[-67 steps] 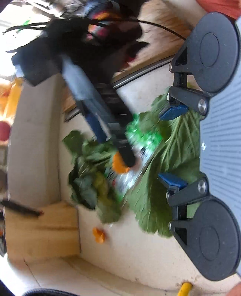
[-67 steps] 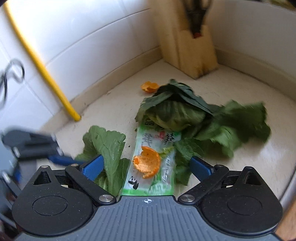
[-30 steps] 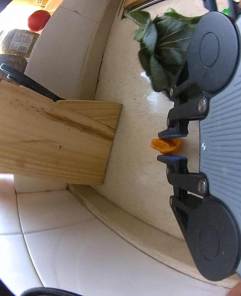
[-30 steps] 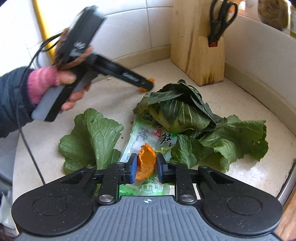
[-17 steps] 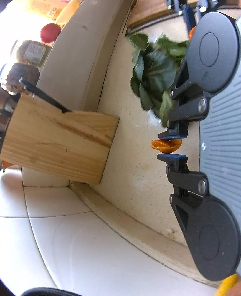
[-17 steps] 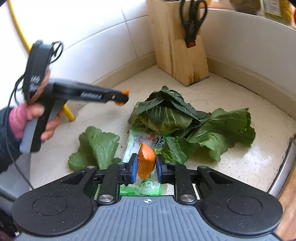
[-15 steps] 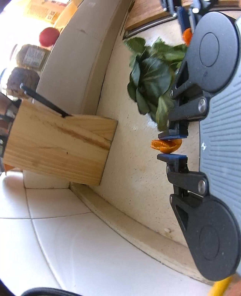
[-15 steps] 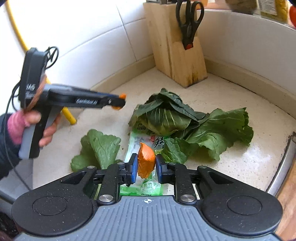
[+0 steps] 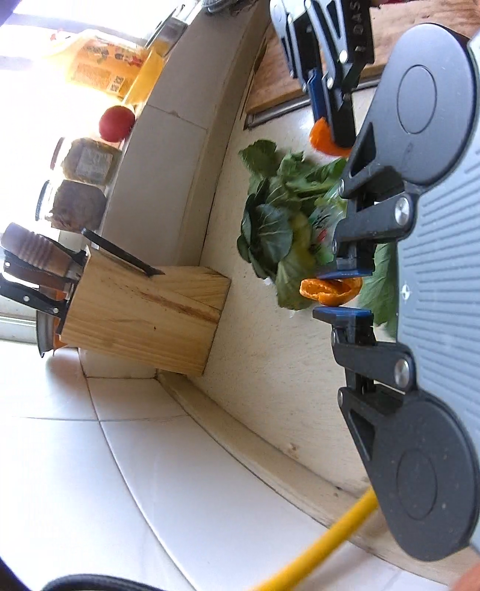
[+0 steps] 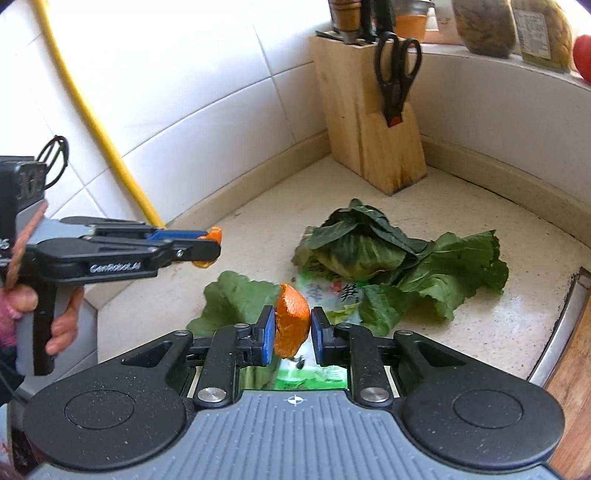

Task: Collect trash
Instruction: 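Carry both held orange peels over the black bin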

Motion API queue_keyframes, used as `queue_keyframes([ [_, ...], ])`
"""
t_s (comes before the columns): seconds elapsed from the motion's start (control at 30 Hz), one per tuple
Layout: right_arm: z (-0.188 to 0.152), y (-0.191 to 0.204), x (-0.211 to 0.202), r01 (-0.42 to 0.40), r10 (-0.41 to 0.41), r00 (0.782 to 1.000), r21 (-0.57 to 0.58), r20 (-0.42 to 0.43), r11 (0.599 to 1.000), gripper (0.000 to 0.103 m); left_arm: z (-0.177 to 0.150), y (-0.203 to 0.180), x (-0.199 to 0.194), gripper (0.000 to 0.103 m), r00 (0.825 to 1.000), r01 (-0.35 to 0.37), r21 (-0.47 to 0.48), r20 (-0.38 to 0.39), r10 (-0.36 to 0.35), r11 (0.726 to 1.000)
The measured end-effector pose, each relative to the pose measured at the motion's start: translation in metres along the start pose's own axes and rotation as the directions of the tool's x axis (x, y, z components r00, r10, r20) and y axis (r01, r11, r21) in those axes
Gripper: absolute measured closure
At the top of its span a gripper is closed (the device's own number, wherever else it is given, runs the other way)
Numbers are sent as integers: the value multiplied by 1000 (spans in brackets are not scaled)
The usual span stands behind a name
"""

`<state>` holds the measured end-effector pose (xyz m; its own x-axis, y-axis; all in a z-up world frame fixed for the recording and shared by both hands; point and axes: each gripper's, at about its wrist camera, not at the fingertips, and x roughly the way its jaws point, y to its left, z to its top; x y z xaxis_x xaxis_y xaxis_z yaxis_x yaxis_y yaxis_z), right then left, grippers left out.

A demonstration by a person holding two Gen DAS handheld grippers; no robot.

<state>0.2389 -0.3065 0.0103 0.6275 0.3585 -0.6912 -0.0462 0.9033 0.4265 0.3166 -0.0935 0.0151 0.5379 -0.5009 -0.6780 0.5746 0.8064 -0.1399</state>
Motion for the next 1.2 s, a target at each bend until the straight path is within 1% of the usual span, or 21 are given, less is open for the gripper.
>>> queue_keyframes([
  [0.17,1,21,-1,-48,48,999,-41,-7,998,76,-17,-5,-25,89,1000,-19,-28,14,19,999],
  [0.37,1,63,9,-150,145,988,-126,-44,981,76,-42,0,-60,89,996,-81,-78,24,83,994],
  [0.47,-2,88,20,-217,206,975,-168,-78,962,76,-56,6,-78,89,991,-126,-113,23,129,986],
  [0.57,-6,115,32,-284,264,957,-207,-120,936,76,-75,13,-96,89,984,-175,-156,14,180,972],
  [0.77,-24,168,50,-408,359,909,-270,-213,872,76,-117,30,-130,89,959,-280,-252,-23,283,926],
  [0.9,-35,197,61,-474,406,874,-286,-267,833,76,-145,40,-151,89,938,-343,-317,-55,343,884],
  [1.0,-45,216,71,-508,422,852,-294,-311,809,76,-168,46,-163,89,922,-381,-369,-89,376,848],
  [1.13,-63,239,84,-547,430,822,-307,-373,779,76,-195,54,-170,89,908,-414,-426,-131,398,804],
  [1.2,-71,246,91,-559,429,810,-307,-399,770,76,-205,56,-169,89,902,-427,-443,-152,403,788],
])
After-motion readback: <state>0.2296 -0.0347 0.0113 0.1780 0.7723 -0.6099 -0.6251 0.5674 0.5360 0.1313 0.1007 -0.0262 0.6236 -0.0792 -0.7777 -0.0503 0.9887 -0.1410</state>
